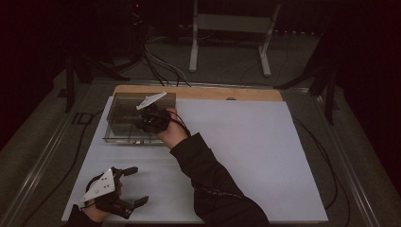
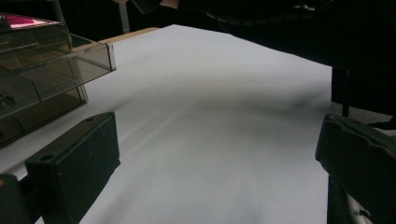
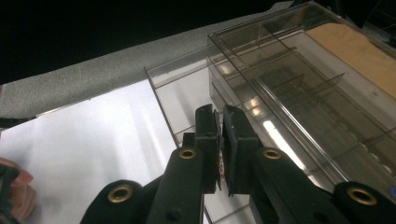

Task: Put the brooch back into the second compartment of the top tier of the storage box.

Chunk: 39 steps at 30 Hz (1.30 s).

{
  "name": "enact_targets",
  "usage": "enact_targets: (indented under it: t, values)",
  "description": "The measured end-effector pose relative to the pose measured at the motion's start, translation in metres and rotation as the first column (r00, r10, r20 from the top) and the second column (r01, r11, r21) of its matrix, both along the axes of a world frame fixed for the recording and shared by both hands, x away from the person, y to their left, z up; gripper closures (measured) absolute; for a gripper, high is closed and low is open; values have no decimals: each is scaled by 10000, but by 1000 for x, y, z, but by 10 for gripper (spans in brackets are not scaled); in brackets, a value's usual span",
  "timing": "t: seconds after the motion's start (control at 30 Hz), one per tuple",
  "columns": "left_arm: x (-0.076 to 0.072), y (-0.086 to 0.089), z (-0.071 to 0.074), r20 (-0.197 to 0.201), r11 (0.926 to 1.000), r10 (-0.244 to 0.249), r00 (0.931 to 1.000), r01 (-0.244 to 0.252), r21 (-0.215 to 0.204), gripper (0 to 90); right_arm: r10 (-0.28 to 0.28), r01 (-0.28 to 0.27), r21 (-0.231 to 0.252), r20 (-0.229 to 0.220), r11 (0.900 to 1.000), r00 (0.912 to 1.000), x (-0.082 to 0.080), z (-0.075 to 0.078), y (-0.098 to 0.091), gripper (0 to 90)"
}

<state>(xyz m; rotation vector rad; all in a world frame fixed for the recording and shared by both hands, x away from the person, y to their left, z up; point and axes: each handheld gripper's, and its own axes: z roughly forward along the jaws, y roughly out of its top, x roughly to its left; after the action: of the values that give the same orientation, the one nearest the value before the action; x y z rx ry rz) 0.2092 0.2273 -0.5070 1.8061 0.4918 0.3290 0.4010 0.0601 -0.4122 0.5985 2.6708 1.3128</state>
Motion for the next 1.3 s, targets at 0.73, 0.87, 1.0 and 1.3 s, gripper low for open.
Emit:
enact_targets:
  t: [0.73, 0.87, 1.0, 1.3]
  values:
    - [0, 1, 0, -10, 9999, -34, 10000, 34, -131, 7, -308, 271, -932, -390, 9953, 9988, 17, -24, 26, 854]
    - [0, 2, 0, -20, 9999, -27, 10000, 27, -133, 7, -373, 324, -953, -501, 9949, 9980, 18, -26, 26, 845]
    - [0, 1, 0, -20, 9999, -34, 10000, 34, -135, 7, -459, 416, -812, -512, 9958, 9976, 19, -23, 24, 710]
    - [1, 2, 0, -34, 9999, 0, 10000, 0, -146, 7, -553, 543, -294, -360, 9981, 9978, 13, -13, 14, 503]
